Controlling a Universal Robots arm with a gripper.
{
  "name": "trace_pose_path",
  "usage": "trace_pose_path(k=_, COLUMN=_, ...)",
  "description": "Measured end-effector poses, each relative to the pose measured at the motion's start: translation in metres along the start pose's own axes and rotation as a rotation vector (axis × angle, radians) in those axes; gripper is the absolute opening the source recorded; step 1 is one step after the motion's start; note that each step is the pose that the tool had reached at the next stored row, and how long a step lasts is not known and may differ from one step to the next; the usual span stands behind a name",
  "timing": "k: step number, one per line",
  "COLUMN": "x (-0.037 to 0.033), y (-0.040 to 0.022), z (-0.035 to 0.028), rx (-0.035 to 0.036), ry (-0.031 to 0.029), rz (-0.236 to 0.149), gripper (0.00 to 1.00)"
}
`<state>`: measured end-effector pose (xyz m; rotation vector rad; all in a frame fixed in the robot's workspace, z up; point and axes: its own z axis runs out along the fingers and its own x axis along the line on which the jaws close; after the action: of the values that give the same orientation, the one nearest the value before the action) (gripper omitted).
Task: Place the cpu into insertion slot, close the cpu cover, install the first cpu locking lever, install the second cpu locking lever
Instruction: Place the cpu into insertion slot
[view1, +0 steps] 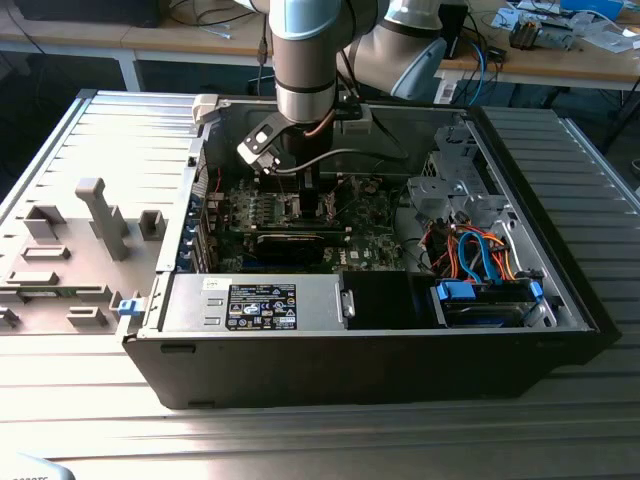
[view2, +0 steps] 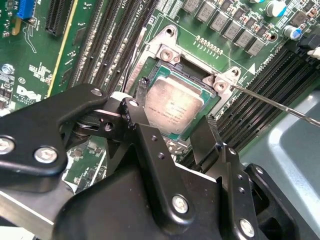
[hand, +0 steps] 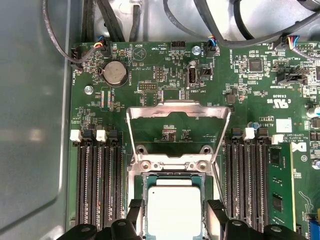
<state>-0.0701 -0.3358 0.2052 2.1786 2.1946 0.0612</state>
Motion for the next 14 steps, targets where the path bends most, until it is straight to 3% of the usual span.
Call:
trace_pose_path(k=4, x=-0.0002, y=0.0004, z=-0.0002, rx=0.0002, ry=-0.0005, rz=0.0, gripper=0.62)
trace_pose_path(k=14, x=-0.0003, y=0.0009, z=-0.0078, rx=0.0002, ry=-0.0004, rz=0.0, gripper=0.62)
